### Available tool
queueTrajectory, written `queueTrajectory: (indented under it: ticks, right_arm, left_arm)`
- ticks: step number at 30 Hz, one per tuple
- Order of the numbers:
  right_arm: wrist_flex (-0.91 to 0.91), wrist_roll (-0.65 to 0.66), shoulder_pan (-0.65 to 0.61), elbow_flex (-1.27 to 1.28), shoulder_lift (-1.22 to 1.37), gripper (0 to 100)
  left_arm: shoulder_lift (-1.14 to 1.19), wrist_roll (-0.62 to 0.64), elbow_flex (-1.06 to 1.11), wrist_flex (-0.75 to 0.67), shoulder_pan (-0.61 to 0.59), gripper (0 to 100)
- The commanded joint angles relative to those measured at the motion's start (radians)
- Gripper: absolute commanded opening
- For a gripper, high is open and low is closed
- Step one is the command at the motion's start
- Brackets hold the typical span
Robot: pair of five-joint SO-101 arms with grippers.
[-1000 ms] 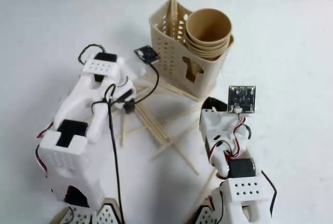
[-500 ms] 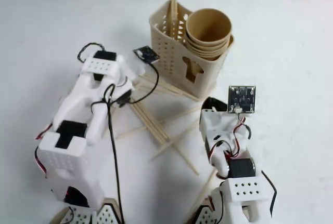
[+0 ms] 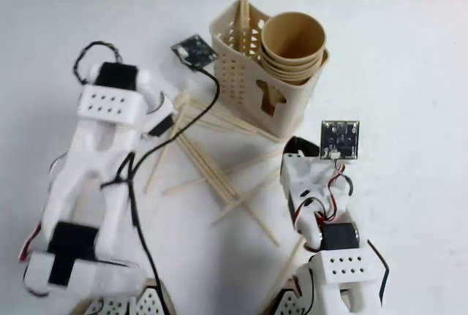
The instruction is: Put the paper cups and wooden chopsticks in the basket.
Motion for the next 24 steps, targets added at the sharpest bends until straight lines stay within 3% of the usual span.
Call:
queueTrajectory:
  ticks: [1,11,18,24]
  right_arm:
    - [-0.021,-0.009,0.012,-0.009,-0.027,1.9]
    - [-0.021,-0.009,0.012,-0.009,-0.027,1.9]
    - [-0.021,-0.009,0.012,-0.009,-0.027,1.9]
    - [-0.021,-0.009,0.012,-0.008,-0.027,1.9]
  left_arm:
    - [-0.154,0.043,-0.087,0.011,0.028,2]
    - [-0.183,0.285,-0.473,-0.031,0.147,2]
    - [-0.079,0.388,-0.69,-0.238,0.217,2]
    - [-0.004,0.443,-0.733,-0.439,0.292,2]
